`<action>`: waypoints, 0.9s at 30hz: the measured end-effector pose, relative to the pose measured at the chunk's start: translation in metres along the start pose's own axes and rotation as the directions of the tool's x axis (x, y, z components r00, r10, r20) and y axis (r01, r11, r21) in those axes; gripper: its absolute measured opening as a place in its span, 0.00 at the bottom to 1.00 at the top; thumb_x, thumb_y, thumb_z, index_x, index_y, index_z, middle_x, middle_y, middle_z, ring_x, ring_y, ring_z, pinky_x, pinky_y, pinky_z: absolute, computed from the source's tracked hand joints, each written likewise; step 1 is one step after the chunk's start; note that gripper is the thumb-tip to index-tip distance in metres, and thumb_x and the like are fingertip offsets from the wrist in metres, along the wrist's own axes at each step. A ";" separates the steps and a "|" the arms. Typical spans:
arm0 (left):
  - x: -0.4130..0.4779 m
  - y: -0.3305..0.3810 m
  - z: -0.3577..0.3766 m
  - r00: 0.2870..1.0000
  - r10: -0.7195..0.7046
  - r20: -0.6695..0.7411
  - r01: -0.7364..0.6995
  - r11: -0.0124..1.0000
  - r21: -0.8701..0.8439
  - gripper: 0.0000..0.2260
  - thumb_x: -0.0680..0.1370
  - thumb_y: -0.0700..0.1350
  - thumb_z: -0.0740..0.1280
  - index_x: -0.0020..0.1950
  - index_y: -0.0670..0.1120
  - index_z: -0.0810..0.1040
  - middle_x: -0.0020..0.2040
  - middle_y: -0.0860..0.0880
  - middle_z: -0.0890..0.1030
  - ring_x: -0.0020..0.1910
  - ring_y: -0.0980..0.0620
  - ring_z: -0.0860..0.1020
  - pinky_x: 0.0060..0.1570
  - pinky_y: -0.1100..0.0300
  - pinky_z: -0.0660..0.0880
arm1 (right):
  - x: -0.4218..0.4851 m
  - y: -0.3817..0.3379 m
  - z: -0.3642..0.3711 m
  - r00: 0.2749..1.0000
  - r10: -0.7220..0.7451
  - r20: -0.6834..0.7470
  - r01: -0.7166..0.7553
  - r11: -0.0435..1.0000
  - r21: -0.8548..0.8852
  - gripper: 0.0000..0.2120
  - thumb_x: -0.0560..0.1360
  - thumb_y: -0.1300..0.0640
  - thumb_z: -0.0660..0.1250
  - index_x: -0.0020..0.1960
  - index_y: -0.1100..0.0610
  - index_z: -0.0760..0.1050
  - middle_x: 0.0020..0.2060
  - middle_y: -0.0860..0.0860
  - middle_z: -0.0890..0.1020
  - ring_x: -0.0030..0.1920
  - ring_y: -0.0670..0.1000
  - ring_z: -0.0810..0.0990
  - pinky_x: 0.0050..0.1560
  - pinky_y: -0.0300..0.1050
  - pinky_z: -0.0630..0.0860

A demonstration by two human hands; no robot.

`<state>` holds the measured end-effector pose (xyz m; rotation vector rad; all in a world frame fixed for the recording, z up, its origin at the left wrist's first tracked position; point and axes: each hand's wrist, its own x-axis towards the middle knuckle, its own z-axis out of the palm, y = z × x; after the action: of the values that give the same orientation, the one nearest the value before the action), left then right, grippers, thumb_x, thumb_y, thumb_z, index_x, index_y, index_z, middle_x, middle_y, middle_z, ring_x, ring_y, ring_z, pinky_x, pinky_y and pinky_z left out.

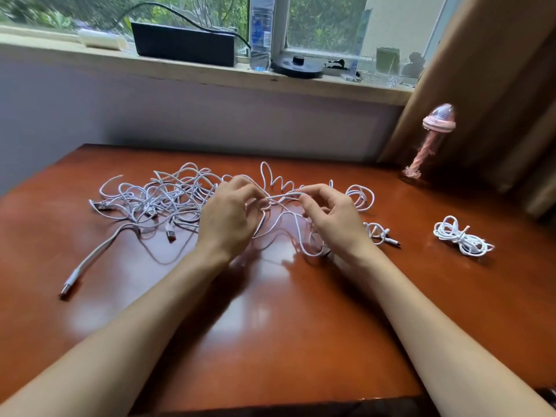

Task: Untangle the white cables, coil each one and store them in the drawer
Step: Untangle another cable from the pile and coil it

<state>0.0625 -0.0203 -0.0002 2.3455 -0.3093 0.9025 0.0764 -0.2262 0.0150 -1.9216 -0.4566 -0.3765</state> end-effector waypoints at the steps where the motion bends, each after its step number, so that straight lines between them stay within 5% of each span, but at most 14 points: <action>1: 0.006 0.002 -0.004 1.000 0.006 -0.004 -0.006 1.000 -0.014 0.04 0.79 0.46 0.69 0.45 0.48 0.81 0.48 0.52 0.80 0.43 0.47 0.77 0.41 0.48 0.76 | 0.000 -0.003 -0.001 1.000 0.008 0.019 -0.008 1.000 0.006 0.05 0.81 0.57 0.68 0.54 0.52 0.81 0.39 0.51 0.84 0.39 0.53 0.82 0.45 0.52 0.80; 7: 0.036 0.022 -0.024 0.994 0.089 -0.069 -0.087 0.996 0.037 0.03 0.78 0.40 0.71 0.45 0.45 0.82 0.46 0.48 0.81 0.44 0.44 0.78 0.44 0.49 0.76 | 0.011 -0.023 -0.018 0.997 -0.047 0.065 0.053 0.995 -0.083 0.03 0.82 0.56 0.66 0.52 0.52 0.80 0.34 0.50 0.81 0.32 0.48 0.80 0.38 0.45 0.77; 12: 0.053 0.037 -0.036 0.993 0.086 -0.086 -0.071 0.984 0.162 0.02 0.77 0.44 0.74 0.45 0.48 0.86 0.46 0.49 0.78 0.49 0.42 0.73 0.48 0.49 0.68 | 0.030 -0.041 -0.031 0.996 -0.078 0.043 0.083 0.989 -0.126 0.05 0.82 0.56 0.67 0.51 0.56 0.79 0.34 0.52 0.84 0.36 0.50 0.84 0.44 0.43 0.79; 15: 0.067 0.043 -0.049 0.999 0.042 0.013 -0.043 0.999 0.011 0.03 0.78 0.46 0.72 0.47 0.49 0.86 0.47 0.50 0.77 0.47 0.46 0.77 0.49 0.49 0.76 | 0.043 -0.053 -0.037 0.995 -0.102 0.009 0.102 0.992 -0.074 0.04 0.81 0.57 0.68 0.51 0.57 0.80 0.36 0.51 0.85 0.38 0.51 0.85 0.46 0.43 0.80; 19: 0.072 0.045 -0.056 0.981 -0.080 0.177 0.078 0.997 0.017 0.03 0.78 0.51 0.70 0.47 0.55 0.82 0.47 0.54 0.80 0.46 0.51 0.80 0.51 0.50 0.79 | 0.055 -0.068 -0.042 0.997 -0.073 -0.021 0.075 0.989 0.130 0.02 0.79 0.61 0.70 0.51 0.57 0.82 0.40 0.55 0.87 0.44 0.49 0.86 0.51 0.40 0.81; 27: 0.106 0.084 -0.088 0.980 -0.166 0.107 0.195 0.902 -0.386 0.04 0.83 0.42 0.65 0.48 0.47 0.76 0.42 0.46 0.85 0.35 0.49 0.85 0.40 0.50 0.84 | 0.075 -0.112 -0.058 0.998 -0.047 -0.046 0.059 0.953 0.296 0.03 0.81 0.59 0.67 0.52 0.56 0.80 0.37 0.57 0.81 0.35 0.56 0.83 0.39 0.51 0.84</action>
<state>0.0601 -0.0330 0.1605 1.9941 -0.2685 0.6011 0.0855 -0.2294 0.1614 -1.6098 -0.5103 -0.3571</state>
